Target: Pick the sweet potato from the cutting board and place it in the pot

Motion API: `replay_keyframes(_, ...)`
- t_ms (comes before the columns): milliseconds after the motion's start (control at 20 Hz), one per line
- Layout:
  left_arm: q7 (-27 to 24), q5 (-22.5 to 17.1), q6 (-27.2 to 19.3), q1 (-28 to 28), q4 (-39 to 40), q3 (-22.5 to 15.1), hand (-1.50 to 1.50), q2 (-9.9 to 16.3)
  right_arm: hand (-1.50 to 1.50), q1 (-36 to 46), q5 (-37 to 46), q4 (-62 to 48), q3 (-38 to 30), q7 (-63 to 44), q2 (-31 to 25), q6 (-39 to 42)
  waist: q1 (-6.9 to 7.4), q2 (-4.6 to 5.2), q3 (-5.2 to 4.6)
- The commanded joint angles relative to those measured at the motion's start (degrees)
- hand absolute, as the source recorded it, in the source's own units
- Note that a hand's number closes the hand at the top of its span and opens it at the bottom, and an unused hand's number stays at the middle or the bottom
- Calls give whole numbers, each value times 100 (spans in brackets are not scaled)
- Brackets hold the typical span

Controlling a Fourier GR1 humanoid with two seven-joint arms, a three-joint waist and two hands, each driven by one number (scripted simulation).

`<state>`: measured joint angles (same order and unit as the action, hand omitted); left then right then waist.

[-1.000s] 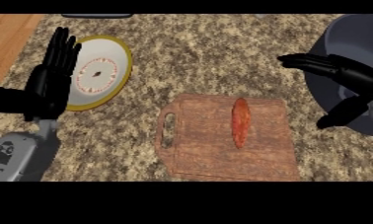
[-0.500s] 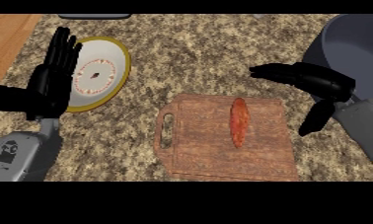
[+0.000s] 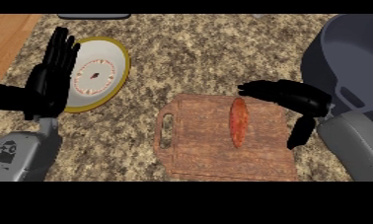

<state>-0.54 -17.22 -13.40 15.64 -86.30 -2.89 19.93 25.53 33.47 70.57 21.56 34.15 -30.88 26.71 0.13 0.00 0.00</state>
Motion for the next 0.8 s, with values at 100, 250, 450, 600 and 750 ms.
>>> replay_keyframes(100,318,215,4,164,-195,159,0,-122,-150,-241,340,202,-160,174,468,-133,-10,-2,1)
replay_keyframes(250,-58,361,108,-135,-61,159,0,-414,-150,13,536,86,-391,191,488,168,1,0,0)
replay_keyframes(450,367,416,116,109,-205,325,0,-265,-150,-197,966,123,-350,-241,653,-78,2,-1,0)
replay_keyframes(600,326,328,390,65,-77,412,0,-265,-150,30,1304,-499,-376,-144,894,-371,20,6,1)
replay_keyframes(750,275,445,365,15,-203,535,0,-307,-150,-31,1476,-701,-395,-163,1251,-544,19,3,1)
